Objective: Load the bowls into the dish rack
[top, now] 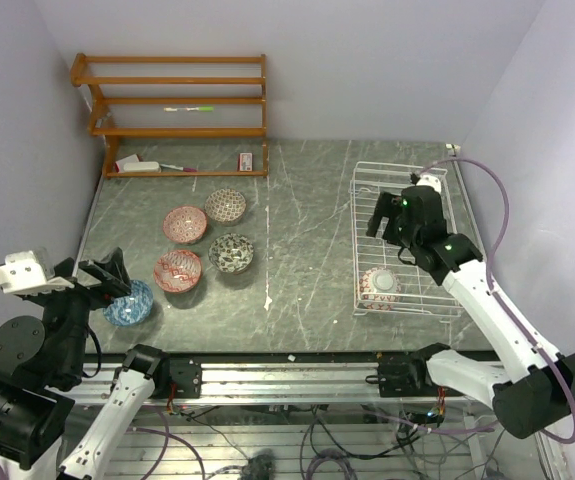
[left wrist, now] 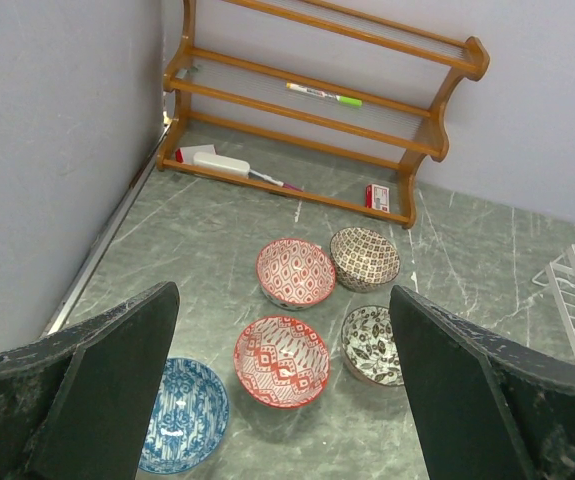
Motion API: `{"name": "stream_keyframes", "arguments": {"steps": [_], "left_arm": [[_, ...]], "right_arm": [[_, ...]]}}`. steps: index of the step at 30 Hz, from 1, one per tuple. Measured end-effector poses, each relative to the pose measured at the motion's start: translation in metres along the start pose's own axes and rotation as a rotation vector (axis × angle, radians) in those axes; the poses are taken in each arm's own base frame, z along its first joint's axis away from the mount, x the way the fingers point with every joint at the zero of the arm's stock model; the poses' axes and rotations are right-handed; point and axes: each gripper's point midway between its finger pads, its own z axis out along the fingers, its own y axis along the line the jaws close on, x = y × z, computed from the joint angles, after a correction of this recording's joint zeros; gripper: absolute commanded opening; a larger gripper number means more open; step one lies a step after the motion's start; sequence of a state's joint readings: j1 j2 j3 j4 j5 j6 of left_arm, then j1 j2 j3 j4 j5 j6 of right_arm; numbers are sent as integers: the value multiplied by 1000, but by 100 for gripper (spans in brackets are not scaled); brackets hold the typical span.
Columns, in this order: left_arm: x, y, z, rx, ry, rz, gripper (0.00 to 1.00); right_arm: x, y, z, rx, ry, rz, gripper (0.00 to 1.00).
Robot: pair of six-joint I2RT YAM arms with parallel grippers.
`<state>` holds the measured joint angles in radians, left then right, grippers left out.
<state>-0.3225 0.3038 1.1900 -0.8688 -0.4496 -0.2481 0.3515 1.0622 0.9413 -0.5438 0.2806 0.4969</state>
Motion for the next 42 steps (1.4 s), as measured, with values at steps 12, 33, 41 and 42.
{"name": "stream_keyframes", "arguments": {"steps": [12,33,41,42], "left_arm": [[-5,-3,3,0,2,-2,97],[-18,6,-7,-30,-17,-6,97],[-13,7,-5,-37,-6,0,98],[-13,7,-5,-38,-5,1,98]], "right_arm": [[9,210,-43,-454,-32,-361,83],[184,346,23,-850,200,-927,76],[211,364,41,-869,203,-982,72],[214,364,44,-865,207,-983,72]]}}
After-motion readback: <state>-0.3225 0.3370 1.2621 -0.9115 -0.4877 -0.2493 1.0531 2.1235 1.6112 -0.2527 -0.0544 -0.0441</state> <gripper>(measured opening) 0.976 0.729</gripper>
